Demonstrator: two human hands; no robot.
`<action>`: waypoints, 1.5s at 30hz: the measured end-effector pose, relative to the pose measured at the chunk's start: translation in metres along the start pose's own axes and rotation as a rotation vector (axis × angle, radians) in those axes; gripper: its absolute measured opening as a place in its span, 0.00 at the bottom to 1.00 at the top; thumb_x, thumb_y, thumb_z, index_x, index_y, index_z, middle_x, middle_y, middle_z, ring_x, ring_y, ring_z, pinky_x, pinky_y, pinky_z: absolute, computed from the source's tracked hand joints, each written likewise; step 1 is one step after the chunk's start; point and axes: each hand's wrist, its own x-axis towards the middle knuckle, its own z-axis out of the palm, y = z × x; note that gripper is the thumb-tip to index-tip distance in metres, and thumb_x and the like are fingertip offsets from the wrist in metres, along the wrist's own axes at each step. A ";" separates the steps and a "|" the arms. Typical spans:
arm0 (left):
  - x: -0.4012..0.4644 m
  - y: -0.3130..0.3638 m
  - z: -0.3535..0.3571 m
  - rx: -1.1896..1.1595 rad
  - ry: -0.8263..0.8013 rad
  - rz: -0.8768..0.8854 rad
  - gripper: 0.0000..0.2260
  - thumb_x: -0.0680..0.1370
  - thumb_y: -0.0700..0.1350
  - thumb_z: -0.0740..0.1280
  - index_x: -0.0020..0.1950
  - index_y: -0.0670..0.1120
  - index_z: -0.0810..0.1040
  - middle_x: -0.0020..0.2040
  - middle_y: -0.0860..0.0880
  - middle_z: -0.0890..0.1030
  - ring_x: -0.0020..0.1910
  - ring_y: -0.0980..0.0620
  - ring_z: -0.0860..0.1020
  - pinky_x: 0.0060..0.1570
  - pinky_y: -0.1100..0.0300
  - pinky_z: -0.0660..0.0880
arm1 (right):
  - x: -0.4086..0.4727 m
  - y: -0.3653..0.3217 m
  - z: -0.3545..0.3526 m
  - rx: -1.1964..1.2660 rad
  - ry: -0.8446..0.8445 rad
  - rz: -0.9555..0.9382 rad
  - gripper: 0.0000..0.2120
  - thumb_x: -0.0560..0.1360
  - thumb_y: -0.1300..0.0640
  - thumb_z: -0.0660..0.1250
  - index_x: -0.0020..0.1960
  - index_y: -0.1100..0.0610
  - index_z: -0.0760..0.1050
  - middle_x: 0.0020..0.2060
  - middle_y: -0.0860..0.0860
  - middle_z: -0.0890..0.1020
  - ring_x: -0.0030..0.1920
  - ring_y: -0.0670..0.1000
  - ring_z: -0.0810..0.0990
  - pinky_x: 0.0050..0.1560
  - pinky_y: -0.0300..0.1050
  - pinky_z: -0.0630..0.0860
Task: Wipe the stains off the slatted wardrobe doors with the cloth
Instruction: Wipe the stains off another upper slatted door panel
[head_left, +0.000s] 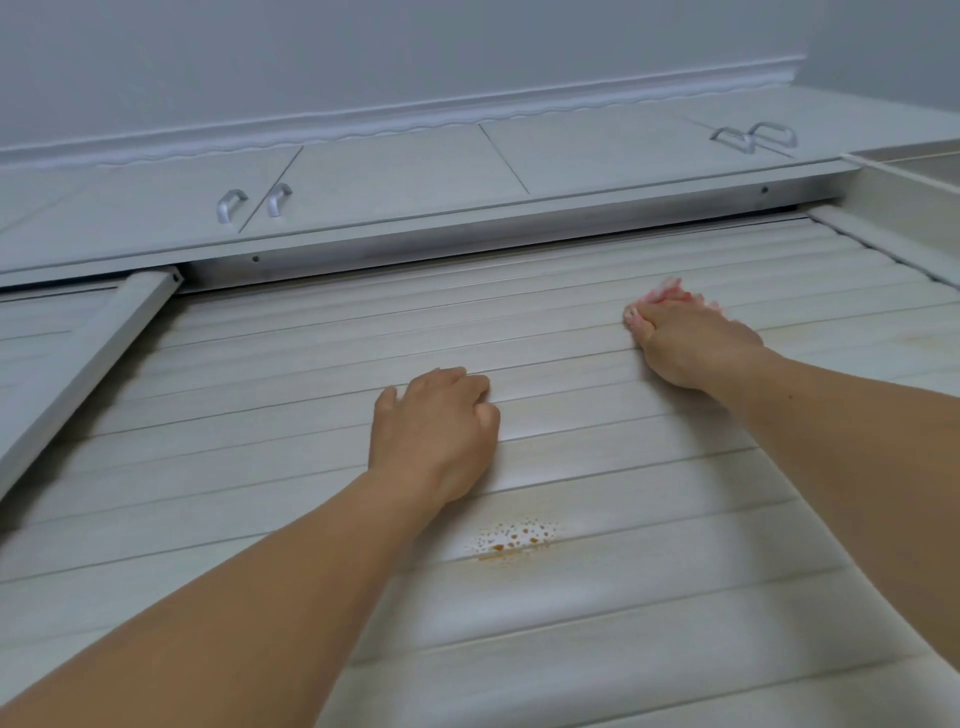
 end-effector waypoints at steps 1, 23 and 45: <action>0.001 0.003 0.001 -0.020 -0.009 -0.002 0.13 0.78 0.45 0.51 0.54 0.49 0.74 0.58 0.52 0.74 0.61 0.49 0.69 0.66 0.45 0.61 | -0.001 -0.006 0.001 -0.010 0.009 0.033 0.24 0.82 0.47 0.41 0.75 0.52 0.57 0.76 0.56 0.54 0.73 0.64 0.55 0.65 0.74 0.55; -0.001 0.014 -0.002 -0.059 0.014 -0.097 0.18 0.77 0.48 0.49 0.54 0.49 0.78 0.59 0.51 0.76 0.60 0.49 0.72 0.66 0.47 0.60 | -0.014 0.001 -0.014 0.023 0.089 -0.186 0.19 0.82 0.48 0.46 0.68 0.47 0.68 0.69 0.54 0.65 0.68 0.59 0.61 0.65 0.63 0.63; -0.005 0.006 -0.005 -0.108 -0.005 -0.068 0.12 0.79 0.43 0.52 0.50 0.49 0.76 0.59 0.50 0.77 0.58 0.48 0.72 0.70 0.47 0.55 | -0.026 -0.034 -0.005 0.193 -0.140 -0.408 0.15 0.82 0.55 0.50 0.61 0.46 0.73 0.66 0.50 0.71 0.66 0.57 0.68 0.63 0.51 0.63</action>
